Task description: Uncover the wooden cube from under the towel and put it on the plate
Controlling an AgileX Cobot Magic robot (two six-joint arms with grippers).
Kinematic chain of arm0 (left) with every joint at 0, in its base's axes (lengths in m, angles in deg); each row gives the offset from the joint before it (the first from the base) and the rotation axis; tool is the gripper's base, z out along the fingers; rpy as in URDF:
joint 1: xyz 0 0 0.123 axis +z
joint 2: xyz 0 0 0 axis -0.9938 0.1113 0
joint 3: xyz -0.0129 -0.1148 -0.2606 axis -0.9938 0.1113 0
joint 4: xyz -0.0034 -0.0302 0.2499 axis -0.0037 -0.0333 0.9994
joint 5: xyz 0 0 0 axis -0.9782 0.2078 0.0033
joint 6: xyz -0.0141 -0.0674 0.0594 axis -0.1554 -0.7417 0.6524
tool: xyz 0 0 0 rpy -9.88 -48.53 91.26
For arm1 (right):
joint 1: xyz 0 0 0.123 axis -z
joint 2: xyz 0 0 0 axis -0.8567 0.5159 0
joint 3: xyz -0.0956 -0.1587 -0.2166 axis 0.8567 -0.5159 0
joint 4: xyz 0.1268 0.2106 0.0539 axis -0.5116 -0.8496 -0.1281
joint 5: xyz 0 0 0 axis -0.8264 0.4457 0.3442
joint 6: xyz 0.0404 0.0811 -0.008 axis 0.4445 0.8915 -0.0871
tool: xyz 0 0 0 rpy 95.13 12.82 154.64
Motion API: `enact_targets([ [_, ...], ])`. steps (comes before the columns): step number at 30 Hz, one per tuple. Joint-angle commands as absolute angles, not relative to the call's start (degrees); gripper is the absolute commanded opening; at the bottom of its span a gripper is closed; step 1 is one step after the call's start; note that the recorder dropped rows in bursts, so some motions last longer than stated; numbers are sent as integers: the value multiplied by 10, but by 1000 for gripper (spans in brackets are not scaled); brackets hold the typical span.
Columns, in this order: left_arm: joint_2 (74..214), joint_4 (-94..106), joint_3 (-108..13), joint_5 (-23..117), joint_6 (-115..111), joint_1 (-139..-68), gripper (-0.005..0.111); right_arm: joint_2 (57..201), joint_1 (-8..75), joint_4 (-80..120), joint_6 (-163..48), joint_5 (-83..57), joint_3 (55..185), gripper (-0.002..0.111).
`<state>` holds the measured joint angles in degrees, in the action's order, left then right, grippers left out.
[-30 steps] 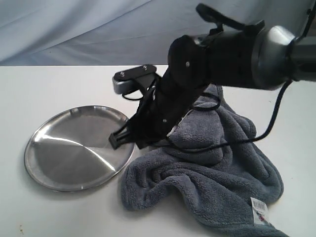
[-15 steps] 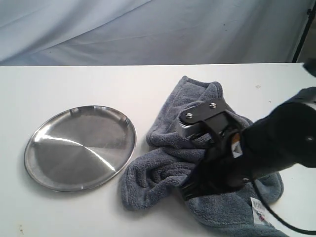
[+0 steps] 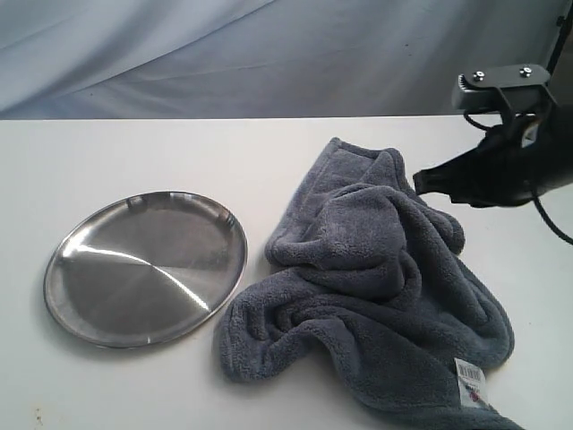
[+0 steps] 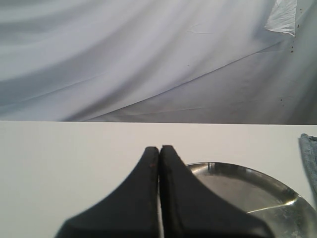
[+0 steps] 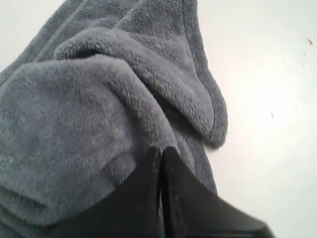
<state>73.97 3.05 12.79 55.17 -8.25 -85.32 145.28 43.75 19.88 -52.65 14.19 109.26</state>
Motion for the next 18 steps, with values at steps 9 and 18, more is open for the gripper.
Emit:
enact_targets([
  [9,739,31,130,551,-84,-852,1,1611,361,107,-587,192,1272,0],
  [18,739,31,130,551,-84,-852,1,1630,229,81,-586,189,1291,0],
])
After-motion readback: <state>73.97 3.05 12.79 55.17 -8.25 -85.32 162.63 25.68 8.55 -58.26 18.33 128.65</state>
